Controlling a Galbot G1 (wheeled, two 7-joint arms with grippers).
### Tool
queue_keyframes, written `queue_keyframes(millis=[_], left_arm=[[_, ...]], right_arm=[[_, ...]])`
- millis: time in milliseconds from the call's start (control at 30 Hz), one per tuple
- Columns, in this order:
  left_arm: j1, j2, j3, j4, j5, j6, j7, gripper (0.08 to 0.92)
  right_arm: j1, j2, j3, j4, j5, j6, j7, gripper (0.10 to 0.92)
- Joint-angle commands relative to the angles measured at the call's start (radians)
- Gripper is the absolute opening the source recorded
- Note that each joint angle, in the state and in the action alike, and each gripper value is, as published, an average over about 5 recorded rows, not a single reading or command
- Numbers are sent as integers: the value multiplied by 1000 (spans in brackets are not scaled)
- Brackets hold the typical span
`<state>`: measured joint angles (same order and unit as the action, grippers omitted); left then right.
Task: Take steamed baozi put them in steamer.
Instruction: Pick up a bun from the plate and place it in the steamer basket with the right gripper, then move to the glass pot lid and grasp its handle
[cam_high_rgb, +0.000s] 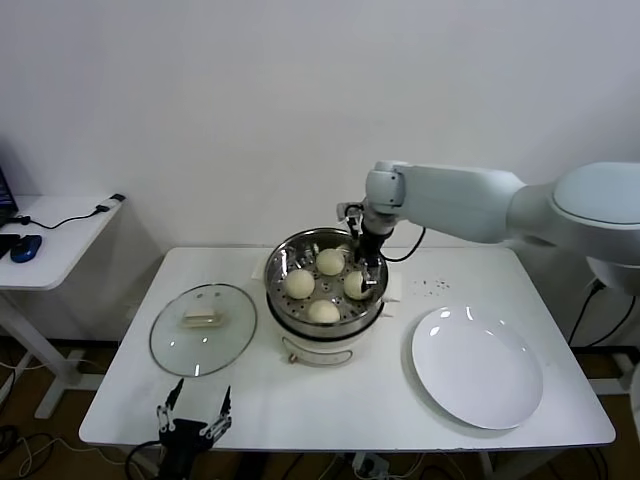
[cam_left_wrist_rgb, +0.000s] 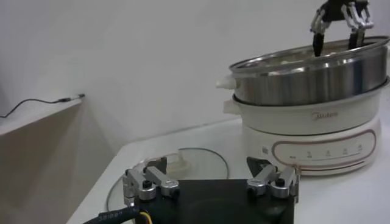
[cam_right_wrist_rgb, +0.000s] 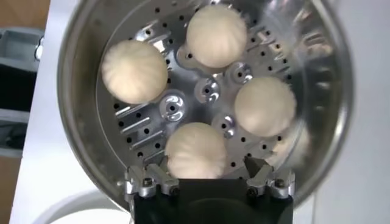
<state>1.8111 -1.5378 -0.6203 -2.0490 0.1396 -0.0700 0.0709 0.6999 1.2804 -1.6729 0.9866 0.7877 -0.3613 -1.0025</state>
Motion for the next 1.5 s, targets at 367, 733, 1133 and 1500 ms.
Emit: queue_keyframes(millis=[367,733,1133,1500], left_arm=[[-4,9,-4,-27,20,14,0,823],[-18,9,-25,-41,55,13,-17,823],[-5,11,-52,-89,226,52,10,823],[-54,75,-111,-74,974,3,-63,823]], right_arm=[[113,-541,163,400,111,181,256,823],[-528,-837,670,610,98,486,755,823],[-1470,-772,1640,719,-59,528,897,823],[-1907,-458,2100,773,-177,478,883,823]])
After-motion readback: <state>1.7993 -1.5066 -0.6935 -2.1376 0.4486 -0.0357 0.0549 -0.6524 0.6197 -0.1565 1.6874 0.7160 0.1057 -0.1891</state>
